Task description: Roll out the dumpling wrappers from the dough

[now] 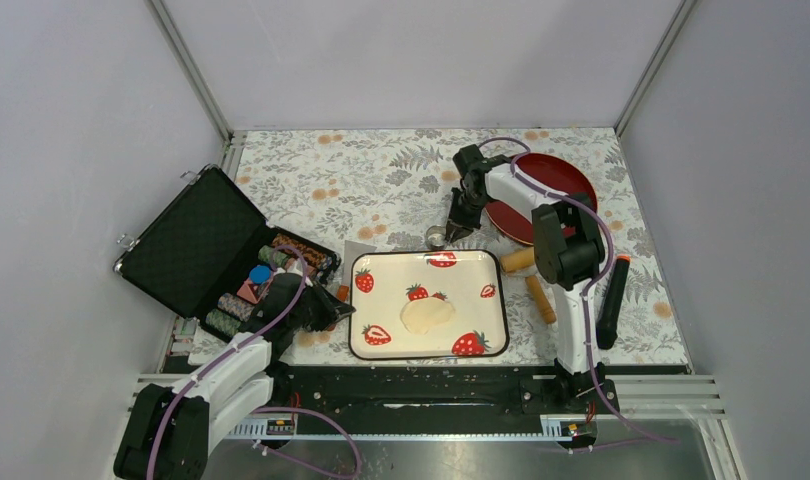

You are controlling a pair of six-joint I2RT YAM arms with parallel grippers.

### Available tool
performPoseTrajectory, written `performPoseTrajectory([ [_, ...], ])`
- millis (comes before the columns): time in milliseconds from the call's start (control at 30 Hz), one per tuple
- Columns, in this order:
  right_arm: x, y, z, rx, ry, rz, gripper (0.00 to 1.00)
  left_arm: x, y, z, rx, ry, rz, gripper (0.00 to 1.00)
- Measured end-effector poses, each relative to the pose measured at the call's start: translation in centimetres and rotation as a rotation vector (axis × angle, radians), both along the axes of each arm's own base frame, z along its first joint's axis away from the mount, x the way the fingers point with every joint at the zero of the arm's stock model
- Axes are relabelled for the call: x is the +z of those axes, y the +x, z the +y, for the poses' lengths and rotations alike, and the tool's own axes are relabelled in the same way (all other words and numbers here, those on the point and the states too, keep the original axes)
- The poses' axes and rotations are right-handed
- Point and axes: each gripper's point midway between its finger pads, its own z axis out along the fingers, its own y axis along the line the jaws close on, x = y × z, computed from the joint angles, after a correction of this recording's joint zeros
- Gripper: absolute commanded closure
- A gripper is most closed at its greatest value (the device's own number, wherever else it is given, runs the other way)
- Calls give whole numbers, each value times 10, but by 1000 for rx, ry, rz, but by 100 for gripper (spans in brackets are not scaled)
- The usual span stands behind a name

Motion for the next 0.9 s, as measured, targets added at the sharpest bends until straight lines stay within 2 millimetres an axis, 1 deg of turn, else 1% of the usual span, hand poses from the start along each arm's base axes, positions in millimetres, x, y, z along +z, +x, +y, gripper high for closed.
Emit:
performPoseTrajectory([
  [67, -2, 0, 1, 6, 1, 4, 86, 0, 0, 0, 0, 0, 0, 100],
  [133, -3, -1, 1, 13, 4, 9, 91, 0, 0, 0, 0, -1, 0, 100],
  [300, -3, -3, 3, 22, 15, 17, 95, 0, 0, 0, 2, -2, 0, 100],
  [467, -2, -2, 3, 23, 18, 14, 96, 0, 1, 1, 3, -3, -1, 100],
  [567, 5, -2, 3, 24, 23, 3, 96, 0, 1, 1, 4, -5, 0, 100],
  [667, 29, -1, 4, 26, 42, -44, 96, 0, 1, 1, 4, -5, -1, 100],
  [767, 62, -3, 3, 28, 72, -114, 96, 0, 1, 1, 5, -5, -1, 100],
  [833, 84, -10, 0, 32, 92, -160, 96, 0, 1, 1, 5, -5, -1, 100],
  [900, 100, -20, -3, 37, 110, -185, 95, 1, 1, 1, 6, -6, -2, 100],
])
